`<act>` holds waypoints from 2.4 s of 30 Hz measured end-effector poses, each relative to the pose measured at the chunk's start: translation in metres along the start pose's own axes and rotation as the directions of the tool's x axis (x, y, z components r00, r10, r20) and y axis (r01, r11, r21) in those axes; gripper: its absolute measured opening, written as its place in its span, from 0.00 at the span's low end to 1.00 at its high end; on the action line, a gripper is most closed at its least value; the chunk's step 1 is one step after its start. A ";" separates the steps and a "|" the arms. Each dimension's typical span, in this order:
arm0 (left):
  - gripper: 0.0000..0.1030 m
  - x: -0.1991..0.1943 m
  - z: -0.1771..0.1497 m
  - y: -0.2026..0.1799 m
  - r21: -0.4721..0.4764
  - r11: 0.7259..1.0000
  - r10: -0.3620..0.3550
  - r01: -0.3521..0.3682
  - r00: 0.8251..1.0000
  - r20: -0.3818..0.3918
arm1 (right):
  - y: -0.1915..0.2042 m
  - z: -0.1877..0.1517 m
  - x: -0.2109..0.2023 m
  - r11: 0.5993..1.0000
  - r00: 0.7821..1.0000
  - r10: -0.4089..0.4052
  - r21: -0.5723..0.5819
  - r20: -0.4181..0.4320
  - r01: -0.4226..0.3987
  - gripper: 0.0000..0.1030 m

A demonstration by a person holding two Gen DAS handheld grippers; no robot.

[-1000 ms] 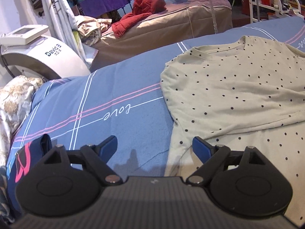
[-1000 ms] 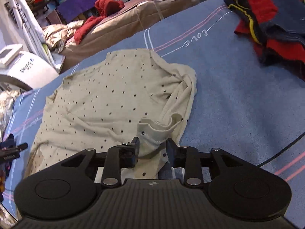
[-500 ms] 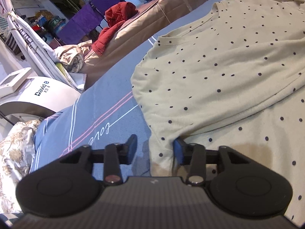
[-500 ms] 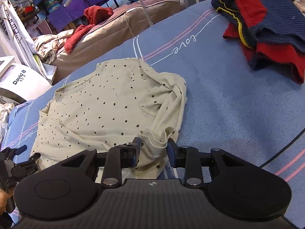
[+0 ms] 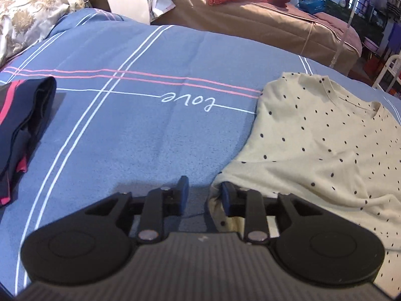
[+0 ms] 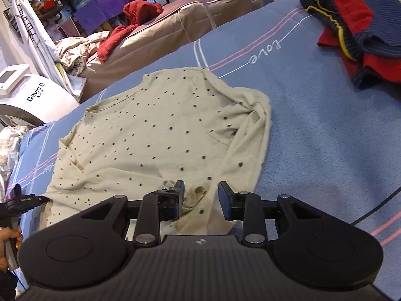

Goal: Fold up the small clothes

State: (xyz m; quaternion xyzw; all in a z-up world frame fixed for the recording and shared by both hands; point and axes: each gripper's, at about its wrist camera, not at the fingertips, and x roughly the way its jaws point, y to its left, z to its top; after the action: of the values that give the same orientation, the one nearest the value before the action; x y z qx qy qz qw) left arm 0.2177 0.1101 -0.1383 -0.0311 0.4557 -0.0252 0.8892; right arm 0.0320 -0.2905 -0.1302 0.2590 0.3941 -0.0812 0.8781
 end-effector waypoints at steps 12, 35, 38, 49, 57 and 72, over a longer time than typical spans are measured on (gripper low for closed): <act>0.93 -0.014 0.014 -0.020 0.224 0.951 0.214 -0.215 0.976 0.030 | 0.037 0.007 0.033 0.972 0.994 0.071 -0.216 -0.085 -0.088 0.28; 0.95 0.032 0.080 -0.069 0.223 0.972 -0.067 0.068 0.998 -0.013 | 0.020 0.009 0.033 0.982 0.982 0.110 -0.139 -0.153 -0.132 0.31; 0.93 0.052 0.088 -0.097 0.322 0.947 -0.003 -0.003 1.000 0.018 | 0.019 0.006 0.034 0.986 0.984 0.092 -0.127 -0.154 -0.112 0.29; 0.04 0.094 0.152 -0.092 0.156 0.987 0.040 -0.032 0.998 -0.048 | 0.014 0.034 0.034 0.989 0.993 0.060 -0.130 -0.100 -0.073 0.05; 0.20 0.085 0.174 -0.059 0.110 0.988 0.107 -0.108 0.994 0.012 | 0.013 0.061 0.047 0.996 0.996 0.053 -0.073 -0.069 -0.058 0.26; 0.64 0.010 0.054 -0.133 0.375 0.917 -0.123 0.138 0.990 -0.064 | 0.042 0.021 0.031 0.944 0.991 0.091 -0.310 -0.095 -0.116 0.45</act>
State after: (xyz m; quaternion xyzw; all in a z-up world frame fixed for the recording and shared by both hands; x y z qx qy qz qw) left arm 0.2647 -0.0214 -0.1043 0.1114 0.4564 -0.1725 0.8658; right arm 0.0808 -0.2641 -0.1246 0.1389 0.4221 0.0394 0.8950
